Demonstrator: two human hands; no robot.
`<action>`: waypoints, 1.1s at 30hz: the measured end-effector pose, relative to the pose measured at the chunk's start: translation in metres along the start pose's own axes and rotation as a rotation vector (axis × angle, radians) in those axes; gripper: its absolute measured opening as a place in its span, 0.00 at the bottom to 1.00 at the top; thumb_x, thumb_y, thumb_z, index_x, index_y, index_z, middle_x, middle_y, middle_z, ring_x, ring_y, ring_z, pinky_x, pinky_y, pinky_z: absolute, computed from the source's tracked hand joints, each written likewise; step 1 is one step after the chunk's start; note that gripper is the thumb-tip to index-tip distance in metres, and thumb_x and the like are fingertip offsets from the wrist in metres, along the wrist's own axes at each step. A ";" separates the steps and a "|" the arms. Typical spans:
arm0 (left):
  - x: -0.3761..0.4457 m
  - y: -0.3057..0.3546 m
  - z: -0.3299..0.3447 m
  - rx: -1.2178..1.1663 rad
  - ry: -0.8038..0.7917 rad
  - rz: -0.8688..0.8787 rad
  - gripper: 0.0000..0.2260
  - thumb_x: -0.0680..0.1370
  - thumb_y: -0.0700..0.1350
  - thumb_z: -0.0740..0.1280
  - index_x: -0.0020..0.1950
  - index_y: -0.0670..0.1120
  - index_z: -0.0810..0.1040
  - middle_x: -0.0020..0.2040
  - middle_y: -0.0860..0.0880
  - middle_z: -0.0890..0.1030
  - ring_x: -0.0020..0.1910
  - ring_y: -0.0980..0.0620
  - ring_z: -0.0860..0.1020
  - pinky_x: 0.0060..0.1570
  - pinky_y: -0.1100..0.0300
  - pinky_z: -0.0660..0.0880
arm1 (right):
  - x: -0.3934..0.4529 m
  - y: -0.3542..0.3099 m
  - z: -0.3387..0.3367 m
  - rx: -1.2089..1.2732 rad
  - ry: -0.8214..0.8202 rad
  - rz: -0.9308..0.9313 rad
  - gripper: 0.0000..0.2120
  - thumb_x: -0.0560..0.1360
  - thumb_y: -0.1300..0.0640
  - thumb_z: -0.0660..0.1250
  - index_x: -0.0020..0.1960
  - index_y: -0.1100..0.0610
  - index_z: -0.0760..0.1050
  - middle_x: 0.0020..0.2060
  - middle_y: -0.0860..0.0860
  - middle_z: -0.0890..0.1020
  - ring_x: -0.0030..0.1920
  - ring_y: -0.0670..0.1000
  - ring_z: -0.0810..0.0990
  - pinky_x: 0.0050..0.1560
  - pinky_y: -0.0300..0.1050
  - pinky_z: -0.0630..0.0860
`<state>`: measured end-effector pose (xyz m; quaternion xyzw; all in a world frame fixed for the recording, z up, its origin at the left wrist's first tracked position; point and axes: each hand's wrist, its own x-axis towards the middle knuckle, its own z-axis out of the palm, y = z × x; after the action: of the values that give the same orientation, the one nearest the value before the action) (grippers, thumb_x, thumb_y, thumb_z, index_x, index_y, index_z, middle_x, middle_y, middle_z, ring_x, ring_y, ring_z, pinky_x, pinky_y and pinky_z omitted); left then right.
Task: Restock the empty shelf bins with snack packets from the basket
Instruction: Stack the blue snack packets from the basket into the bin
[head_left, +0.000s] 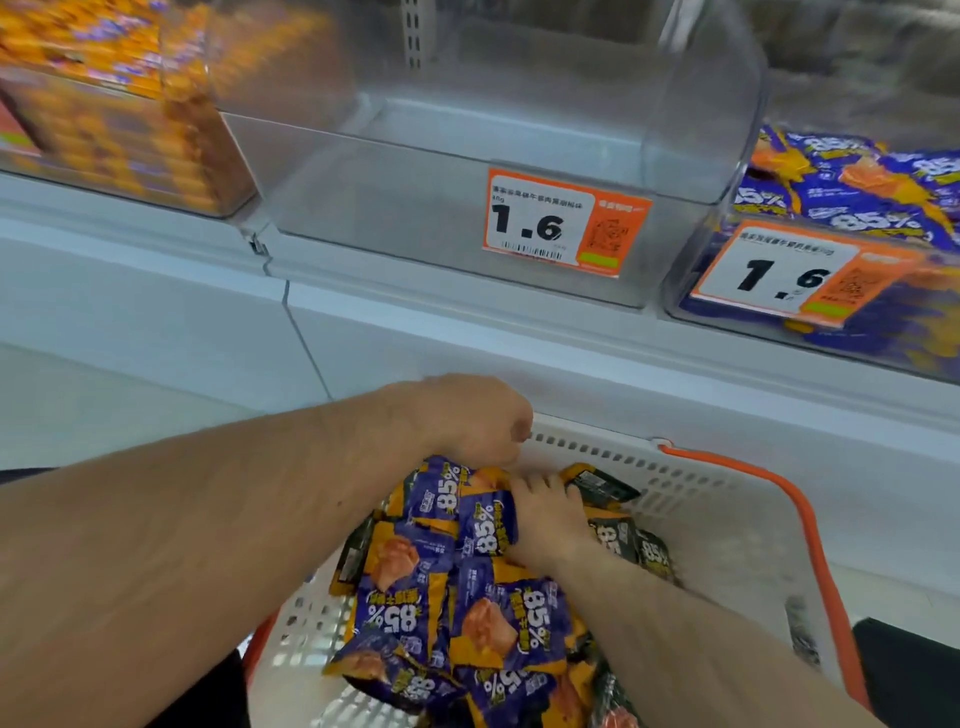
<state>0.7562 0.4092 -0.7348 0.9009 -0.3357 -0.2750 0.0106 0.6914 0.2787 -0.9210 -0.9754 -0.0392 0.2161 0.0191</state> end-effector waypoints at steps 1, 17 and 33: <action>0.000 0.001 0.000 0.001 -0.003 -0.001 0.17 0.81 0.49 0.60 0.69 0.50 0.72 0.67 0.50 0.74 0.62 0.49 0.73 0.54 0.58 0.69 | 0.000 0.001 0.002 -0.016 0.015 0.004 0.39 0.68 0.42 0.71 0.73 0.51 0.59 0.69 0.54 0.66 0.69 0.60 0.62 0.68 0.57 0.60; -0.028 0.007 -0.043 -0.224 0.102 -0.078 0.25 0.78 0.56 0.65 0.72 0.49 0.67 0.66 0.49 0.76 0.61 0.49 0.75 0.61 0.57 0.71 | -0.099 0.051 -0.139 1.146 0.104 0.031 0.11 0.73 0.72 0.67 0.42 0.57 0.74 0.39 0.54 0.82 0.40 0.52 0.81 0.41 0.46 0.76; -0.096 0.098 -0.064 -1.215 0.250 0.127 0.13 0.78 0.61 0.63 0.54 0.53 0.76 0.55 0.50 0.81 0.51 0.48 0.82 0.55 0.48 0.79 | -0.171 0.022 -0.209 0.655 1.098 -0.162 0.07 0.72 0.65 0.68 0.42 0.54 0.74 0.37 0.47 0.75 0.38 0.44 0.70 0.39 0.28 0.66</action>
<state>0.6699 0.3814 -0.6134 0.7376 -0.1687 -0.3083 0.5766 0.6272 0.2380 -0.6613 -0.8816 -0.0294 -0.3158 0.3496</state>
